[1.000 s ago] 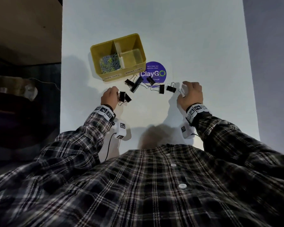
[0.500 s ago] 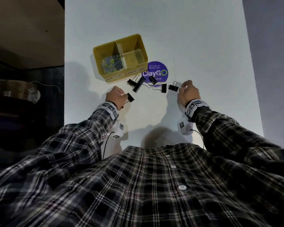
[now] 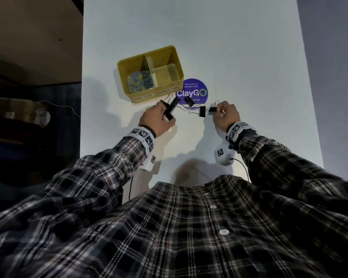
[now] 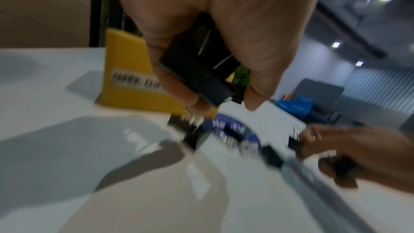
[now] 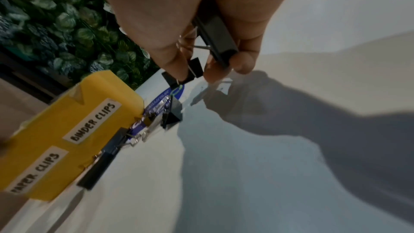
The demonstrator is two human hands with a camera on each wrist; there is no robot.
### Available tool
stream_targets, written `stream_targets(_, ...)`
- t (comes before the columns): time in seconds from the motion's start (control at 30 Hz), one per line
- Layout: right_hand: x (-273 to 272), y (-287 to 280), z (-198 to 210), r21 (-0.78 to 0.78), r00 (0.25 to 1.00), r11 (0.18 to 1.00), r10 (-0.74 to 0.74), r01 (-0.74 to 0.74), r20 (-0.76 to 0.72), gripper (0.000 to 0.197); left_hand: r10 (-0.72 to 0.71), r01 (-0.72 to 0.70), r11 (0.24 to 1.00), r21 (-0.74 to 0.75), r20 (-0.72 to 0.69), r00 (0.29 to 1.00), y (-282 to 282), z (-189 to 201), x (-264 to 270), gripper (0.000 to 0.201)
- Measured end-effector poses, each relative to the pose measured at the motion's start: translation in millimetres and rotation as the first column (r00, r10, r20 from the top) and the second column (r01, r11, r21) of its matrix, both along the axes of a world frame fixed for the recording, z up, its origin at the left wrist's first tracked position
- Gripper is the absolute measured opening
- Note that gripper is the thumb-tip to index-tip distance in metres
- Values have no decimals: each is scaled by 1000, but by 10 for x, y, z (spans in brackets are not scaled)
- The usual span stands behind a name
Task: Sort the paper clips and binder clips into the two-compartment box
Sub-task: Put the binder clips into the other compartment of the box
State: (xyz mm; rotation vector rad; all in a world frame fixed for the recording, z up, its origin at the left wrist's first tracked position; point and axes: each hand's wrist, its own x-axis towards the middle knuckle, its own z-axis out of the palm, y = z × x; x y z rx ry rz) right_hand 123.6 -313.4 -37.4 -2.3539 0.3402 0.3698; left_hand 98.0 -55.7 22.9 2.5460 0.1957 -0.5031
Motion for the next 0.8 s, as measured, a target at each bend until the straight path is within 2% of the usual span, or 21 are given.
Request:
stream_targets(0.07,28,-19,101,76,999,997,-32,29,41,4,80,-72,995,-74,119,990,-34,254,274,37)
stream_targets(0.13,102,0,260,152,997,986,-75,70,30,8,138,-120,988,-99,210,968,-35,430,621,39)
stream_targets(0.2,210,74,451,221,992,968,-122,118,6,11,169,-148,983,-107,226,959,-22,538,948,43)
stream_targets(0.27,330,198,621,311,987,938,-162,156,-6,13,169,-151,984,-99,211,963,1,585,1195,49)
stream_targets(0.37,533,430,863,432,980,883,-197,186,-18,8,170,-163,974,-160,33,985,20,566,1357,62)
stream_targets(0.43,708,599,1008,450,989,882,-147,140,-20,6,179,-177,964,-201,-6,984,21,529,1325,58)
stream_targets(0.5,896,771,1092,428,997,901,-69,70,-19,3,214,-186,955,-229,105,971,27,489,1201,38)
stream_targets(0.57,1043,956,1162,378,999,926,22,-4,-41,8,226,-182,965,-192,246,942,53,449,970,17)
stream_targets(0.63,1153,1137,1208,358,990,930,116,-79,-82,9,132,-106,990,-97,331,934,76,320,693,9)
stream_targets(0.67,1198,1219,1206,385,985,920,128,-76,-112,8,64,-45,997,-63,330,942,87,246,552,9)
stream_targets(0.7,1235,1283,1196,429,982,903,112,-37,-151,20,-2,10,1000,-25,286,958,97,144,442,12)
stream_targets(0.77,1291,1348,1154,521,974,852,75,49,-215,43,-98,92,994,54,111,989,125,-101,302,28)
stream_targets(0.8,1311,1342,1104,543,973,836,55,78,-226,48,-119,117,990,77,28,992,132,-198,265,41)
